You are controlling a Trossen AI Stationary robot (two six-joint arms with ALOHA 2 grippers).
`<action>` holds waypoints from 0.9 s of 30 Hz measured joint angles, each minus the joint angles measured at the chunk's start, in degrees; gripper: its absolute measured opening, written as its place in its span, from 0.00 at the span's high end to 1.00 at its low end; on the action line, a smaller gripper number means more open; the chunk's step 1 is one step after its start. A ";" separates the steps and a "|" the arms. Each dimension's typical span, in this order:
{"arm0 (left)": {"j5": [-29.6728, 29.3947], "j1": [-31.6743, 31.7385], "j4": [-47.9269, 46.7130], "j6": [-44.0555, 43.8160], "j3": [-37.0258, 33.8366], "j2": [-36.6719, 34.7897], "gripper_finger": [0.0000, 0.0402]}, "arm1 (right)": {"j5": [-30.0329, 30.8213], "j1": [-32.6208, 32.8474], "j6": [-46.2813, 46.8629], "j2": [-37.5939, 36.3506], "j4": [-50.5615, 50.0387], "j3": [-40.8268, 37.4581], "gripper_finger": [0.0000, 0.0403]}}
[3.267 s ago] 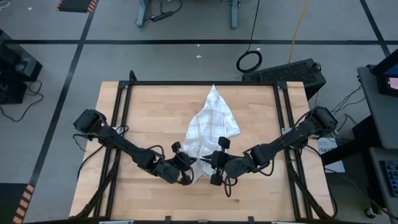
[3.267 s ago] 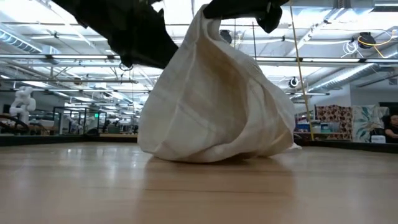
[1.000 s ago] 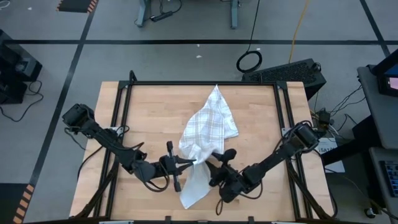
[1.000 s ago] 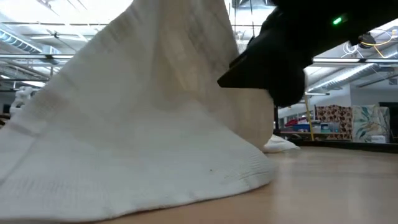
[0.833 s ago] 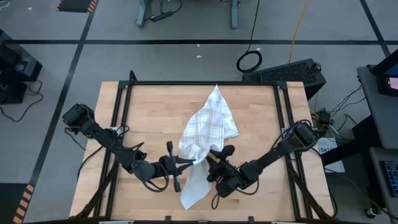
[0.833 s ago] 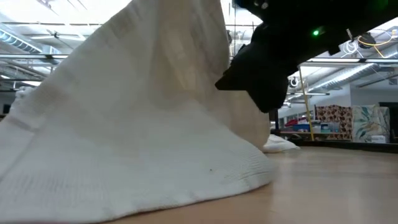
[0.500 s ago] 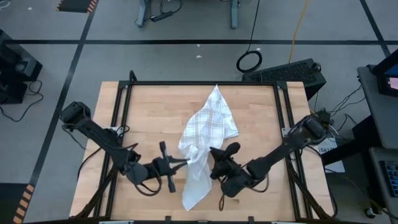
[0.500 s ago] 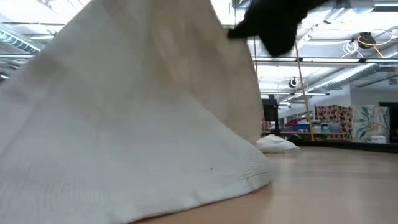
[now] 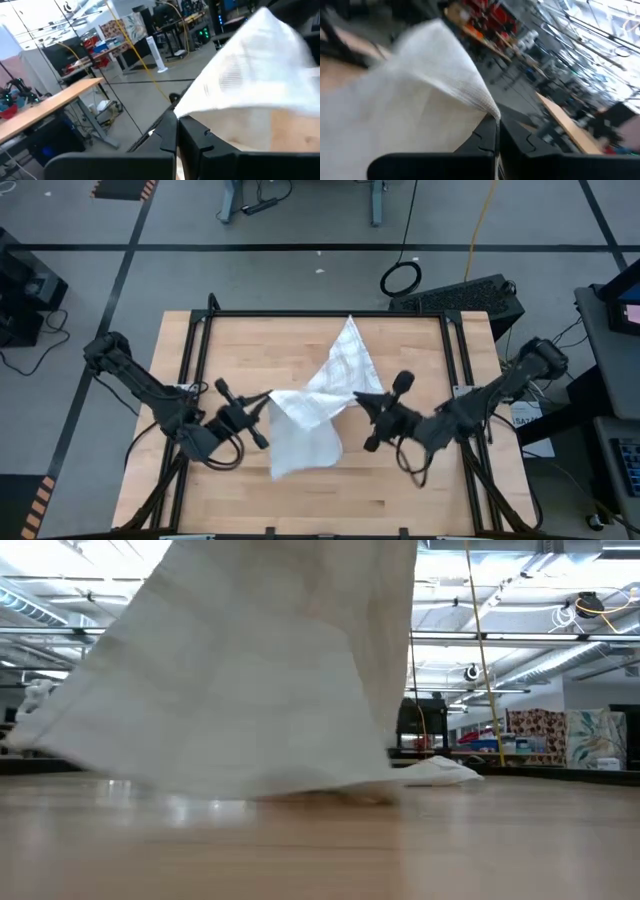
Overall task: Roll towel
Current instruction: Roll the towel
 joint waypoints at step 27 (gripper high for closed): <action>-13.38 -0.27 -9.99 -1.60 -0.09 -6.29 0.98 | -34.53 -29.22 6.24 -1.60 -23.83 0.02 0.85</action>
